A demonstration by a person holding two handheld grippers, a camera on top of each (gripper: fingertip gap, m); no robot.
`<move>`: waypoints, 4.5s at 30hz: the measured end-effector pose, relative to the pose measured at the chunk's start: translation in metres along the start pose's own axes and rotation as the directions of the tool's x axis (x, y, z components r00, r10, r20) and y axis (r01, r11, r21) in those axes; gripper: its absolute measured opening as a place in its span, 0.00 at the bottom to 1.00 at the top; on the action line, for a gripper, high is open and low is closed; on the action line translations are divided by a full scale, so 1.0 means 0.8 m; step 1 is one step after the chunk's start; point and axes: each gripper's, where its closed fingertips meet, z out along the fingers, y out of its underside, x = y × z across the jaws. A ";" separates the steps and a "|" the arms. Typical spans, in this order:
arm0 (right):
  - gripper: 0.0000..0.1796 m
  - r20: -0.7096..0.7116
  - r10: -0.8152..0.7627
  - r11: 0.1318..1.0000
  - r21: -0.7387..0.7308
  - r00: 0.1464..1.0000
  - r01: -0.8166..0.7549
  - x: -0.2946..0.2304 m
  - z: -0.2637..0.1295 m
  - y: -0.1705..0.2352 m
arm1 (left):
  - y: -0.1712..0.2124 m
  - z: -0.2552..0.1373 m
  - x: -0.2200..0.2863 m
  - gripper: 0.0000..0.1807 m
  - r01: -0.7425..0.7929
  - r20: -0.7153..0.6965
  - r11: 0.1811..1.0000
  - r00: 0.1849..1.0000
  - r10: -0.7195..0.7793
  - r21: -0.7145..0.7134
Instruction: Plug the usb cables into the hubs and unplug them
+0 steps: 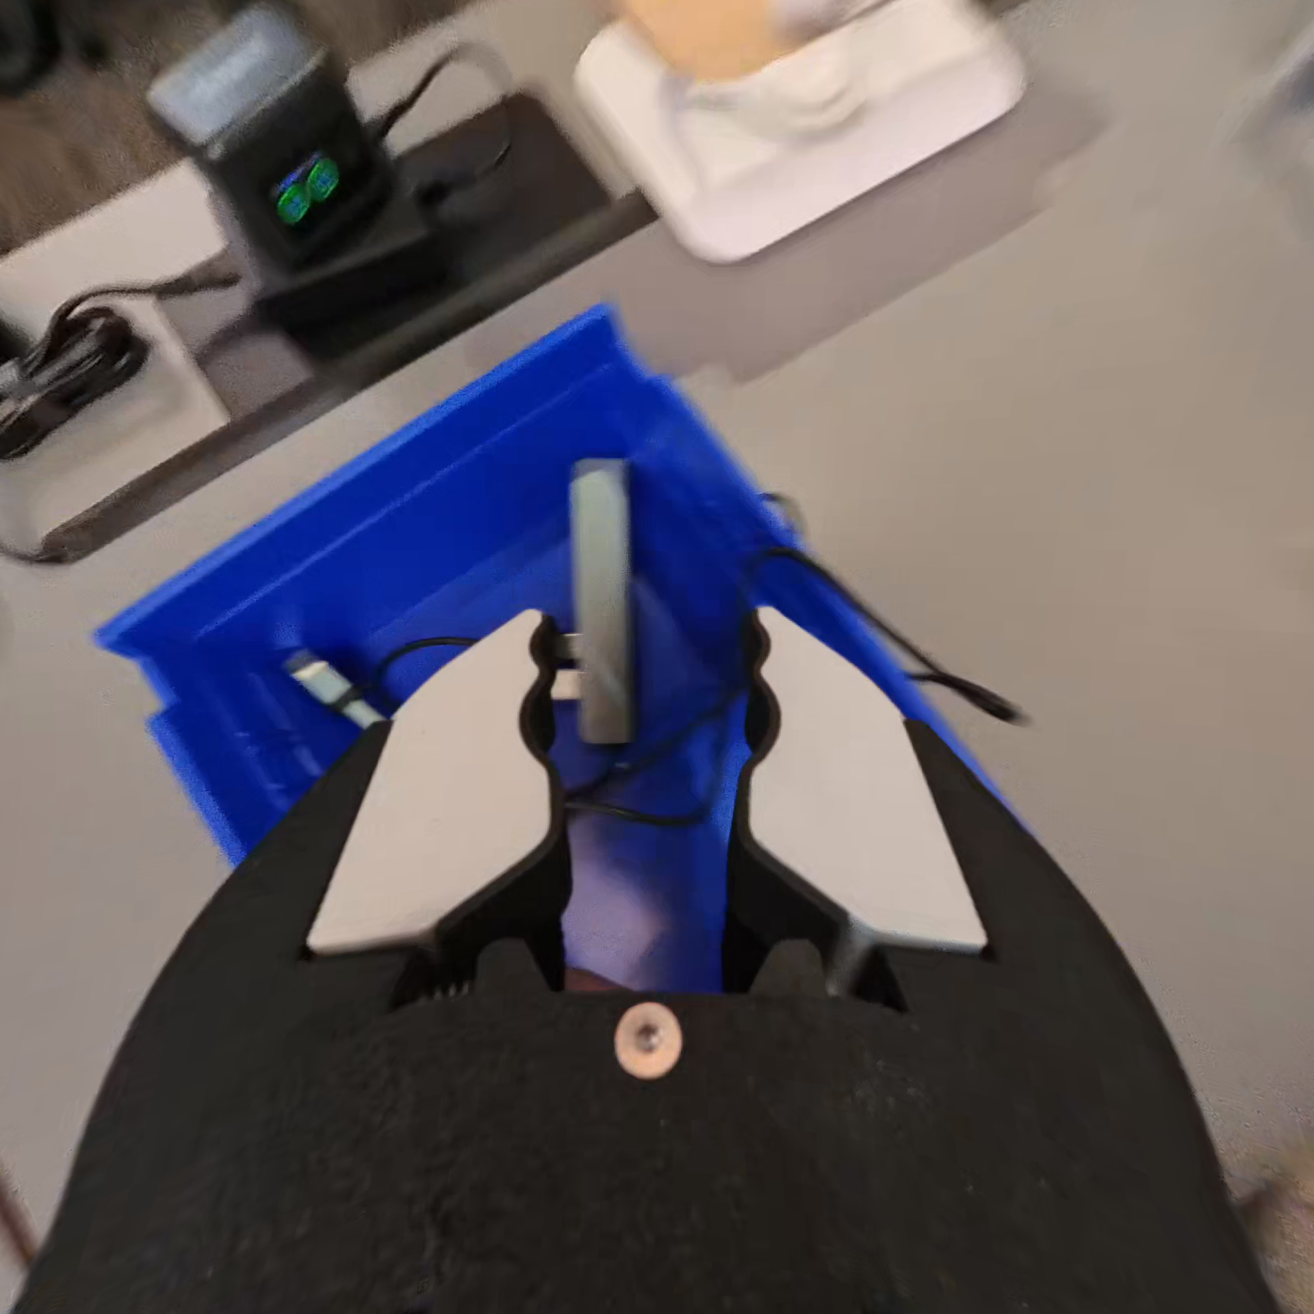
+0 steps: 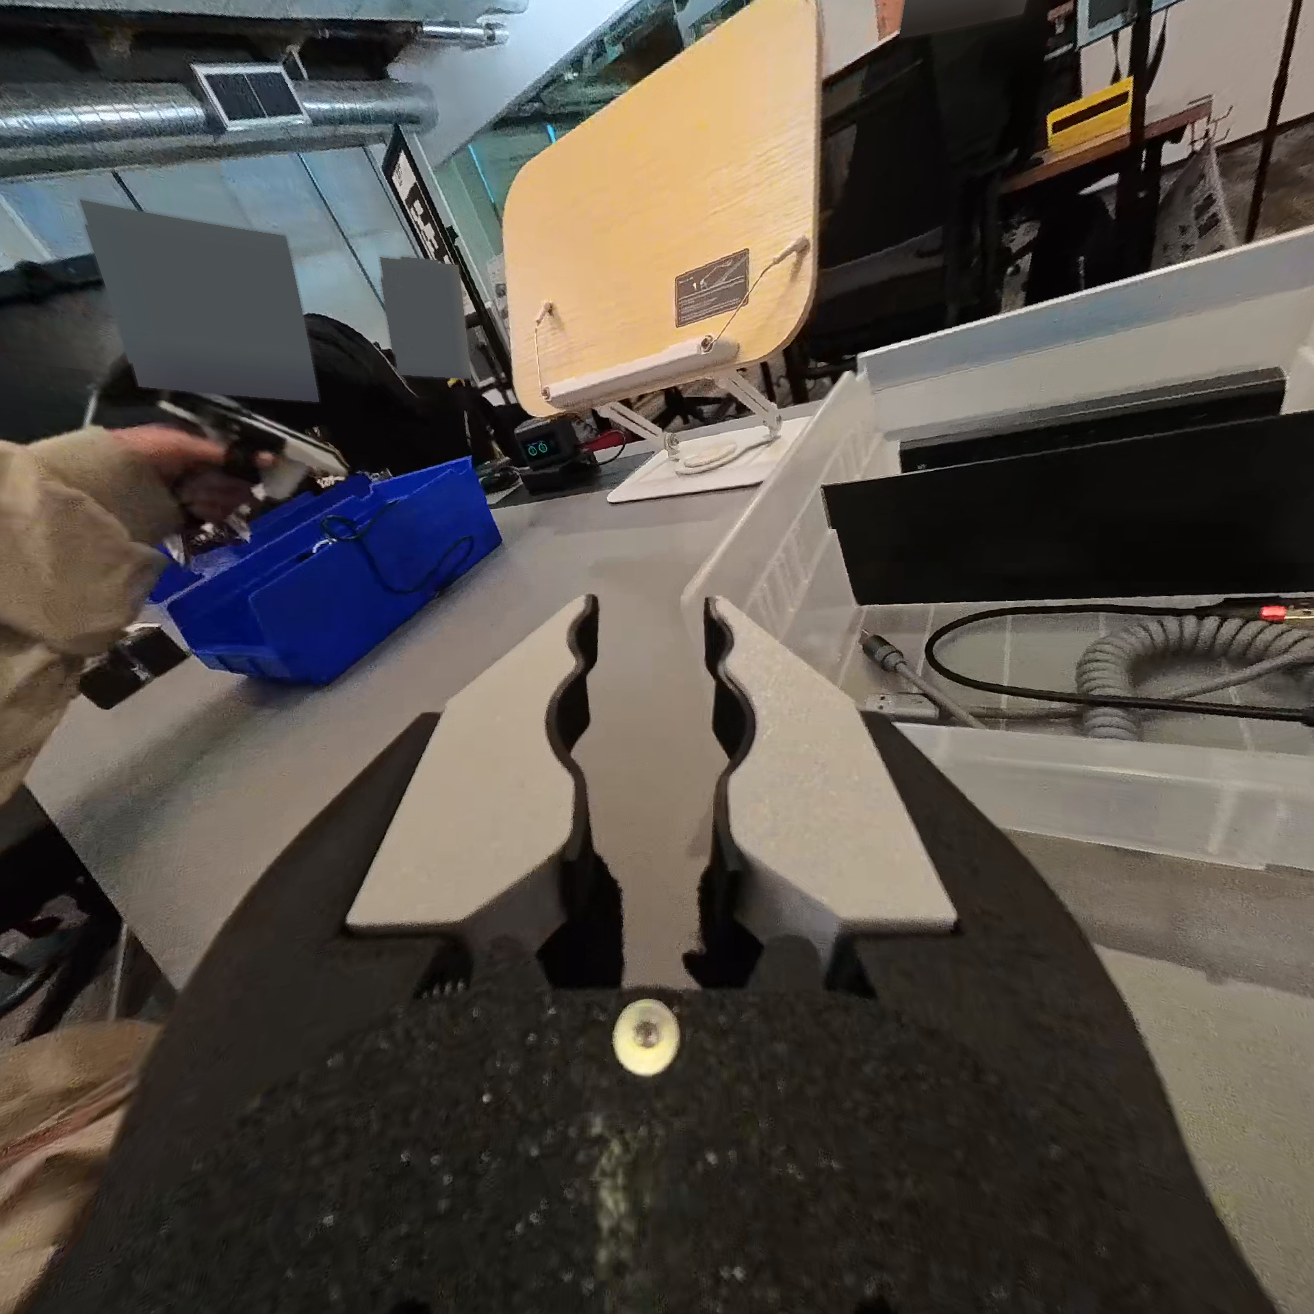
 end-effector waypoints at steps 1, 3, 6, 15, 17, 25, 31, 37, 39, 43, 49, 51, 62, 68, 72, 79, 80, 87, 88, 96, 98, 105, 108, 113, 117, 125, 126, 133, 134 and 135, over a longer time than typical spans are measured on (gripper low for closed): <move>0.16 -0.002 0.012 1.000 0.005 1.000 -0.012 0.002 -0.001 -0.001 | -0.001 0.019 -0.012 0.28 0.010 -0.003 0.998 1.000 -0.010 -0.054; 0.16 -0.003 0.029 1.000 0.007 1.000 -0.029 0.005 -0.001 0.000 | 0.002 0.054 -0.021 0.28 0.007 -0.030 0.988 0.999 -0.011 -0.157; 0.16 0.006 0.046 0.999 -0.014 0.999 -0.046 0.006 0.001 0.007 | 0.023 0.094 -0.020 0.29 -0.064 -0.067 0.942 0.997 0.044 -0.329; 0.16 0.033 0.036 0.998 -0.056 0.999 -0.034 -0.002 0.008 0.020 | 0.058 0.135 -0.026 0.32 -0.137 -0.080 0.826 0.991 0.111 -0.546; 0.16 0.037 0.029 0.998 -0.064 0.999 -0.027 -0.004 0.010 0.022 | 0.055 0.141 -0.028 0.32 -0.131 -0.068 0.829 0.991 0.112 -0.544; 0.16 0.059 0.036 0.997 -0.076 0.998 -0.032 -0.010 0.014 0.024 | 0.063 0.166 -0.016 0.30 -0.133 -0.082 0.831 0.991 0.105 -0.541; 0.16 0.077 0.034 0.996 -0.089 0.996 -0.027 -0.014 0.012 0.027 | 0.060 0.166 -0.021 0.19 -0.104 -0.047 0.863 0.995 0.093 -0.494; 0.16 0.087 0.015 0.996 -0.088 0.996 -0.007 -0.020 0.004 0.026 | 0.008 0.109 -0.029 0.19 -0.098 0.093 0.979 0.989 0.115 -0.177; 0.16 0.089 -0.005 0.995 -0.094 0.996 0.014 -0.023 0.005 0.027 | -0.029 0.061 -0.025 0.19 -0.121 0.161 0.993 0.980 0.116 0.018; 0.16 0.100 -0.040 0.992 -0.114 0.994 0.051 -0.035 0.008 0.031 | -0.110 -0.071 0.015 0.18 -0.193 0.240 0.898 0.965 0.102 0.394; 0.17 0.144 -0.159 0.984 -0.064 0.977 0.169 -0.079 0.022 0.009 | -0.225 -0.266 0.173 0.18 -0.069 -0.078 0.638 0.977 0.199 0.767; 0.17 0.168 -0.237 0.968 -0.037 0.957 0.247 -0.103 0.030 -0.013 | -0.249 -0.314 0.240 0.18 -0.024 -0.185 0.588 0.938 0.293 0.809; 0.28 0.123 -0.665 0.731 0.313 0.737 0.607 -0.268 0.081 -0.185 | -0.256 -0.291 0.448 0.18 0.300 -0.617 0.651 0.713 0.333 0.698; 0.13 0.104 -0.655 0.732 0.337 0.749 0.593 -0.264 0.135 -0.166 | -0.217 -0.219 0.435 0.18 0.598 -0.836 0.643 0.534 0.127 0.480; 0.05 0.249 -0.615 0.784 0.289 0.748 0.549 -0.255 0.141 -0.144 | -0.184 -0.188 0.414 0.19 0.598 -0.824 0.637 0.556 0.109 0.487; 0.05 0.620 -0.027 0.967 -0.182 0.784 0.177 -0.214 0.161 -0.110 | -0.091 -0.124 0.338 0.31 -0.132 -0.108 0.566 0.923 0.371 0.813; 0.05 0.654 0.067 0.952 -0.267 0.754 0.147 -0.215 0.160 -0.101 | -0.079 -0.118 0.335 0.34 -0.288 0.042 0.503 0.895 0.444 0.814; 0.05 0.681 0.573 0.764 -0.646 0.456 0.004 -0.222 0.135 -0.072 | -0.024 -0.102 0.352 0.35 -0.450 0.096 0.446 0.779 0.620 0.774; 0.05 0.662 0.636 0.719 -0.695 0.396 0.009 -0.226 0.128 -0.066 | -0.024 -0.107 0.360 0.34 -0.441 0.084 0.417 0.760 0.644 0.794; 0.05 0.502 0.824 0.505 -0.861 0.263 0.063 -0.234 0.112 -0.023 | -0.017 -0.121 0.420 0.38 -0.524 0.043 0.327 0.574 0.818 0.787; 0.05 0.490 0.837 0.489 -0.870 0.242 0.072 -0.233 0.110 -0.020 | -0.014 -0.129 0.433 0.38 -0.469 -0.031 0.351 0.564 0.825 0.810; 0.05 0.458 0.871 0.448 -0.889 0.176 0.094 -0.242 0.103 -0.013 | -0.015 -0.109 0.447 0.27 -0.491 -0.042 0.373 0.560 0.827 0.787; 0.05 0.453 0.871 0.442 -0.892 0.191 0.097 -0.240 0.104 -0.011 | -0.012 -0.108 0.449 0.24 -0.488 -0.064 0.396 0.566 0.822 0.778; 0.05 0.448 0.865 0.440 -0.894 0.225 0.086 -0.234 0.108 -0.009 | -0.004 -0.092 0.441 0.22 -0.509 -0.121 0.491 0.597 0.793 0.707; 0.05 0.449 0.859 0.444 -0.893 0.246 0.081 -0.231 0.110 -0.006 | 0.001 -0.083 0.437 0.21 -0.520 -0.114 0.513 0.618 0.778 0.684; 0.05 0.440 0.794 0.449 -0.890 0.418 0.084 -0.216 0.121 0.015 | 0.024 -0.079 0.410 0.26 -0.735 -0.046 0.501 0.542 0.839 0.457; 0.05 0.442 0.793 0.451 -0.888 0.419 0.083 -0.219 0.122 0.014 | 0.029 -0.076 0.412 0.27 -0.759 -0.064 0.497 0.521 0.851 0.420; 0.05 0.462 0.736 0.444 -0.881 0.495 0.163 -0.235 0.114 0.028 | 0.042 -0.036 0.424 0.23 -0.822 -0.126 0.479 0.464 0.877 0.308; 0.05 0.464 0.733 0.447 -0.880 0.497 0.162 -0.233 0.114 0.027 | 0.039 -0.034 0.426 0.22 -0.816 -0.107 0.476 0.468 0.877 0.327; 0.05 0.462 0.736 0.449 -0.880 0.495 0.153 -0.231 0.114 0.025 | 0.033 -0.033 0.425 0.22 -0.807 -0.076 0.474 0.481 0.874 0.353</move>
